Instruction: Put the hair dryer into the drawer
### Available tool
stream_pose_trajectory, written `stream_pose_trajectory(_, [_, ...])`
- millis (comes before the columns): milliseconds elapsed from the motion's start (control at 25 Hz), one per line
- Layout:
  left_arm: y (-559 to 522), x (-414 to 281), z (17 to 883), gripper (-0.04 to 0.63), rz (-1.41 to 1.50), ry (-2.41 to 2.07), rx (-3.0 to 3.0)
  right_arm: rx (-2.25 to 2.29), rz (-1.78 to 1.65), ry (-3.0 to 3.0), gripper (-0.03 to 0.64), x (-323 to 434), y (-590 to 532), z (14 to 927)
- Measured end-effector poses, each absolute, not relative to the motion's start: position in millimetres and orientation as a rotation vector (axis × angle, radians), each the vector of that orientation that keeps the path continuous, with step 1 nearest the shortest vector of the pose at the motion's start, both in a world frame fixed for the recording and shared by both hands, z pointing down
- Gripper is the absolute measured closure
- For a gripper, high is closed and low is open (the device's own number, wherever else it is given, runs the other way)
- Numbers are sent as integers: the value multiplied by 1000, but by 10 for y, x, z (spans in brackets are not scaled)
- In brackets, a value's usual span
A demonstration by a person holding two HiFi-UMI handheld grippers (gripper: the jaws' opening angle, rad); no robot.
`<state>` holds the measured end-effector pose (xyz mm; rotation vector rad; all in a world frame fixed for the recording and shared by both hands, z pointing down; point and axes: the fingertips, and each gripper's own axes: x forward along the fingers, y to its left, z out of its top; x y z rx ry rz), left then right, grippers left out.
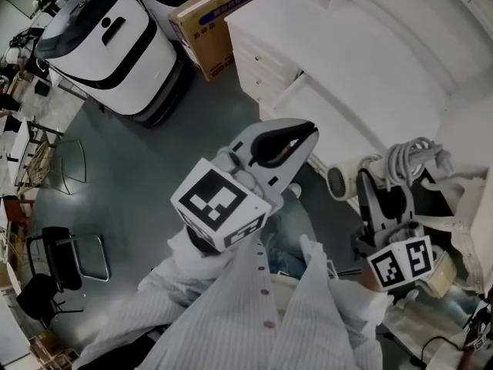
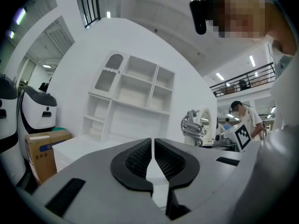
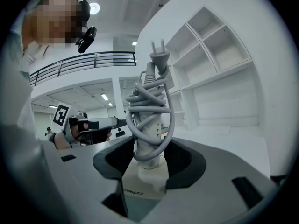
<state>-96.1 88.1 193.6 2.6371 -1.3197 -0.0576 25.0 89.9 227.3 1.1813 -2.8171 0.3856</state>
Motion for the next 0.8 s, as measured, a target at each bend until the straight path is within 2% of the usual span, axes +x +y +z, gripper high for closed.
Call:
stream_pose_trajectory(360, [112,-893,1951,568,-48,-1296,2646,1215,405,-2804,416,335,167,2324])
stream_pose_trajectory(800, [-1061,-294,1783,568,-41,-1190,2698,1231,411,-2773,416,748,-892,2197])
